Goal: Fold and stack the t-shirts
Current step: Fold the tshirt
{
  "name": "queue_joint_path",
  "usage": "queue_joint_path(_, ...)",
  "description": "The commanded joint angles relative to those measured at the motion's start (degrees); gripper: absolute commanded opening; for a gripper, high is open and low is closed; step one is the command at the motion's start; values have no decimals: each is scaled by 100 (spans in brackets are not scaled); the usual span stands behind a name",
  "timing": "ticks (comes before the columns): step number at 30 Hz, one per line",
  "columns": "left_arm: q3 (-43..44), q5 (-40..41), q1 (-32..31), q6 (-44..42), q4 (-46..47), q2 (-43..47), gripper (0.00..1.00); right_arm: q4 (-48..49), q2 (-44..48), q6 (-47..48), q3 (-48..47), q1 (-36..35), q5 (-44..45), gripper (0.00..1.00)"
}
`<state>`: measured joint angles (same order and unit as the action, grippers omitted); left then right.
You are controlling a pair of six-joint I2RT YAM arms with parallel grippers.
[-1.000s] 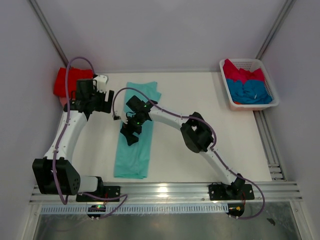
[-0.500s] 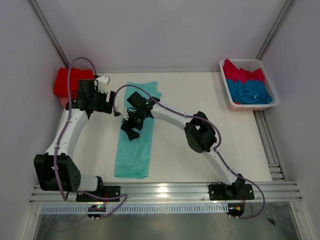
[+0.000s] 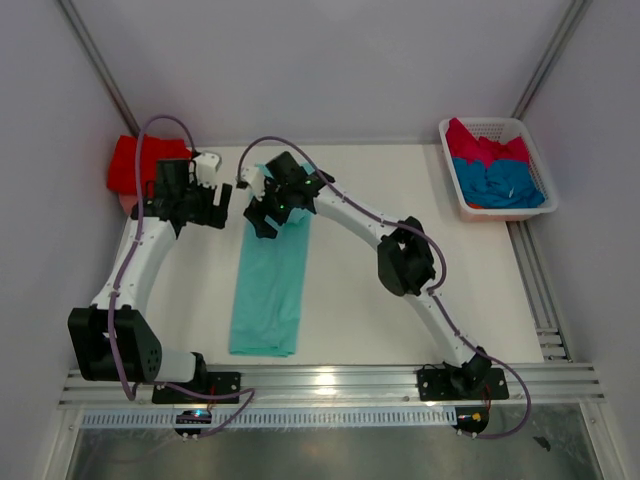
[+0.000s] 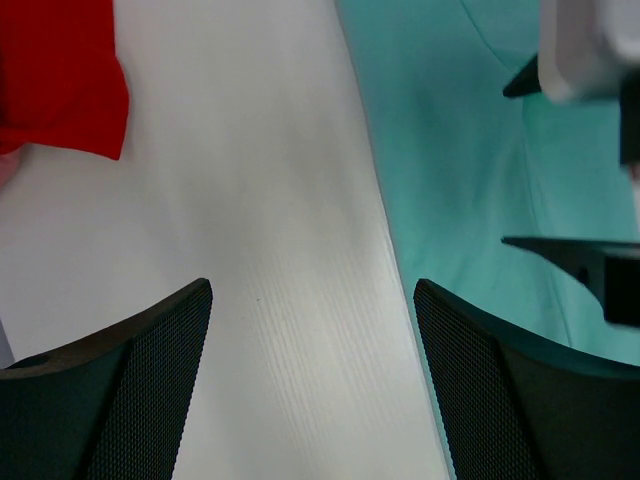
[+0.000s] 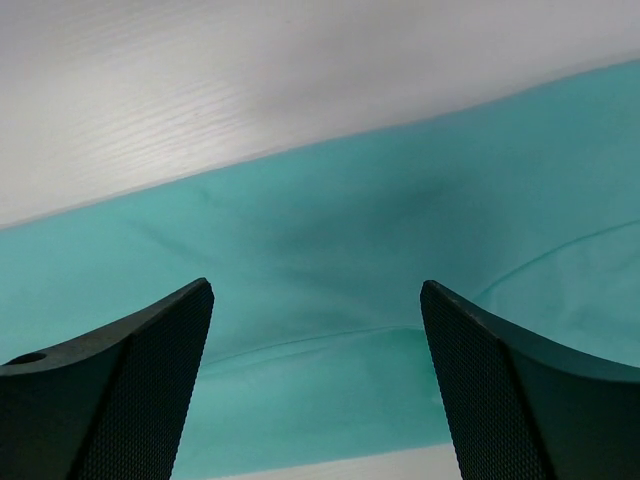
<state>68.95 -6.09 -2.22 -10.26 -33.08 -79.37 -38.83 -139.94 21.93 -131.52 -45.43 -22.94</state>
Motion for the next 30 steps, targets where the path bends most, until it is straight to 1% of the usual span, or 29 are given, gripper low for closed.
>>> queue_joint_path(1,-22,-680,-33,-178,-163,-34,84,428,-191,-654,-189,306,228,89)
queue_joint_path(4,66,-1252,-24,-318,-576,-157,82,420,-297,-699,-207,350,299,89)
queue_joint_path(5,110,-1785,-24,-414,-733,-210,82,420,-323,-734,-207,368,307,89)
queue_joint_path(7,119,-2202,-24,-704,-1111,-236,81,394,-367,-822,-198,403,299,89)
queue_joint_path(8,110,-2534,-24,-801,-1217,-219,81,385,-402,-944,-189,438,238,89)
queue_joint_path(9,101,-2633,-33,-889,-1323,-202,80,385,-437,-989,-181,465,202,89)
queue_joint_path(10,101,-2756,-33,-1073,-1411,-201,80,376,-473,-1024,-181,465,202,89)
queue_joint_path(12,136,-3230,-33,-1433,-1902,-201,79,376,-534,-1068,-207,482,228,89)
queue_joint_path(13,154,-3380,-33,-1835,-2104,-210,79,385,-543,-1077,-190,491,255,89)
queue_joint_path(14,180,-3512,-42,-2048,-2558,-228,79,394,-552,-1095,-198,483,255,89)
queue_joint_path(15,215,-3774,-51,-2267,-2815,-254,79,411,-569,-1121,-216,482,264,89)
queue_joint_path(16,233,-3855,-68,-2766,-3079,-315,79,429,-578,-1147,-224,482,255,89)
queue_joint_path(17,303,-3908,-94,-3032,-3360,-368,79,446,-587,-1165,-242,482,255,89)
queue_joint_path(18,321,-3926,-129,-3243,-3841,-421,79,455,-596,-1191,-242,482,255,89)
queue_joint_path(20,330,-3874,-261,-3734,-4214,-622,77,490,-605,-1218,-251,482,307,89)
queue_joint_path(22,321,-3752,-445,-4009,-4653,-763,76,464,-631,-1235,-251,482,316,89)
queue_joint_path(25,268,-3646,-665,-4291,-4891,-1036,74,376,-666,-1279,-242,482,316,89)
queue_joint_path(30,216,-3399,-990,-4291,-4699,-1404,72,236,-658,-1288,-189,482,465,89)
